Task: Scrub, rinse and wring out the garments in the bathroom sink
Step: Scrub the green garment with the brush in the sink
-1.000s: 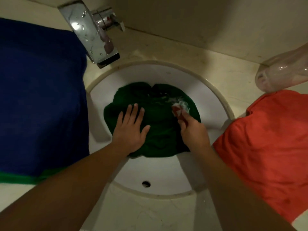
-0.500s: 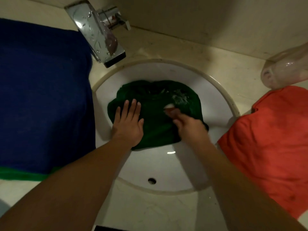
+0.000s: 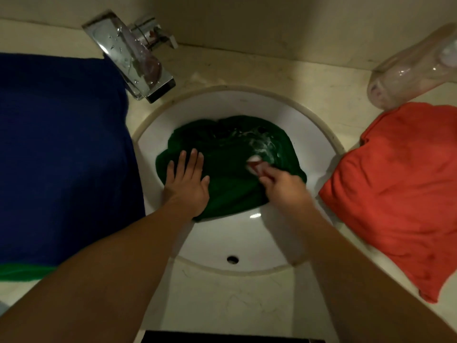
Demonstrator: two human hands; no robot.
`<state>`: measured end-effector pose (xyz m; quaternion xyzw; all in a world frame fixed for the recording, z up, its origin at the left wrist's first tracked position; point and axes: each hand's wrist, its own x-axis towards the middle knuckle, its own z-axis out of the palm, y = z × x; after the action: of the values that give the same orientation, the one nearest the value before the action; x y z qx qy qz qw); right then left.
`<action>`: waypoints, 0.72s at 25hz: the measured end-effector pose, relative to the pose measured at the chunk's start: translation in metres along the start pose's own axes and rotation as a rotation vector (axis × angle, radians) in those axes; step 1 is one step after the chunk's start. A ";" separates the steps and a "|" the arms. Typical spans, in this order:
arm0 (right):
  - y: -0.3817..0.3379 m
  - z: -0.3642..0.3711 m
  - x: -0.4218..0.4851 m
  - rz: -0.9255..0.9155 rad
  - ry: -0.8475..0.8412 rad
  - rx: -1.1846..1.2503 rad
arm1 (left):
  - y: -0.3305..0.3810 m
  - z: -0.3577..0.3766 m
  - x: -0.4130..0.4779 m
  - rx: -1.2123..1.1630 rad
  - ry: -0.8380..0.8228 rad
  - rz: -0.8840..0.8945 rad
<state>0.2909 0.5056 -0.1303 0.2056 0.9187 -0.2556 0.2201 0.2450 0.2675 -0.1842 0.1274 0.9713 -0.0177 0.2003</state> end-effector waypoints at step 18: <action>-0.019 -0.009 -0.013 0.062 0.069 0.090 | 0.000 -0.014 0.025 0.019 -0.046 -0.061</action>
<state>0.2897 0.4922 -0.1092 0.2526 0.9064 -0.2824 0.1867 0.2173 0.2751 -0.1814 0.0993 0.9696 -0.0358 0.2209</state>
